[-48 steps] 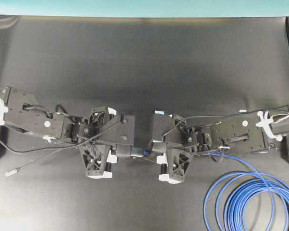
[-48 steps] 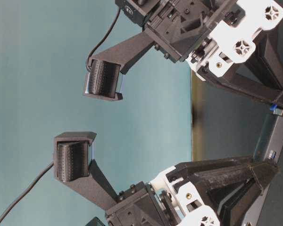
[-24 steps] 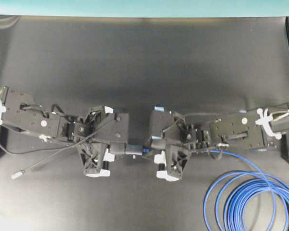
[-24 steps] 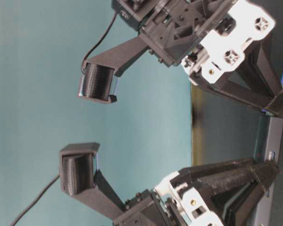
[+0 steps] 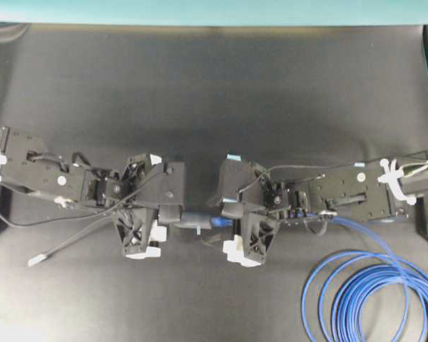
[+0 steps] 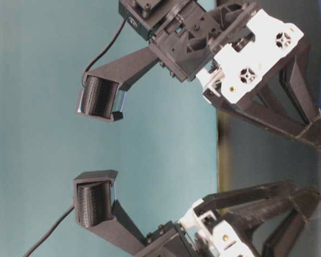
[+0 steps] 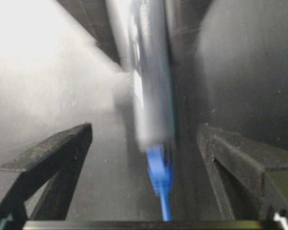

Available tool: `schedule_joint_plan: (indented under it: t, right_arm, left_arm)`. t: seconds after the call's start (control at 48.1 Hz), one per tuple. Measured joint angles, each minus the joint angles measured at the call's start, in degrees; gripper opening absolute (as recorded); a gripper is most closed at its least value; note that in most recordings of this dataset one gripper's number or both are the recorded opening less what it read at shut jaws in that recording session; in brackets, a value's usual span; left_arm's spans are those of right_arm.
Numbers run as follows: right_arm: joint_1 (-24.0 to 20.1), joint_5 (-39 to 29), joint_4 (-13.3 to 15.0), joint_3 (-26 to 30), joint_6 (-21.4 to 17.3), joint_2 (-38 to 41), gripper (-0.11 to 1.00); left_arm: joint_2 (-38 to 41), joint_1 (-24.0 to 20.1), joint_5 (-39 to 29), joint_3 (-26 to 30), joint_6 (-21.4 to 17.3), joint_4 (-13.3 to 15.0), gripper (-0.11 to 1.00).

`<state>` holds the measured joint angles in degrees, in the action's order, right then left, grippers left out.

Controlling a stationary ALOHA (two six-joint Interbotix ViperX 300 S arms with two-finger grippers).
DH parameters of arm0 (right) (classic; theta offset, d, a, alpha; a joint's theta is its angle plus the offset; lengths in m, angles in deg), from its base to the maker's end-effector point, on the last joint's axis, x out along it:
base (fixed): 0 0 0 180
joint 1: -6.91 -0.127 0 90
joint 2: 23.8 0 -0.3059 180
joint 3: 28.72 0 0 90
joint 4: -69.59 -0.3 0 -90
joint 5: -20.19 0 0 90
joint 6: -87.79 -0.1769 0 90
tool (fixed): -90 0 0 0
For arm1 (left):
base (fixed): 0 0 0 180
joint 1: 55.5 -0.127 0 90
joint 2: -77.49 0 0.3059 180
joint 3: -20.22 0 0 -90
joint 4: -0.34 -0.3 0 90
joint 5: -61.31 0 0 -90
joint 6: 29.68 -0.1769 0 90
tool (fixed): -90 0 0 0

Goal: Insert the LAN cable into the hub.

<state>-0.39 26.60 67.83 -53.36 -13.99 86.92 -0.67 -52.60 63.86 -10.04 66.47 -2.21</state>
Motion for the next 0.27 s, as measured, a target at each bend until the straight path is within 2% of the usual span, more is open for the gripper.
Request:
schedule_joint_plan:
  t: [0.083, 0.27]
  right_arm:
    - [0.0, 0.0, 0.0, -0.4, 0.0, -0.2, 0.86]
    - [-0.1, -0.1, 0.0, -2.0, 0.0, -1.1, 0.86]
  left_arm:
    - [0.0, -0.2, -0.1, -0.3, 0.4, 0.0, 0.9]
    - [-0.5, -0.2, -0.1, -1.0, 0.8, 0.0, 0.89]
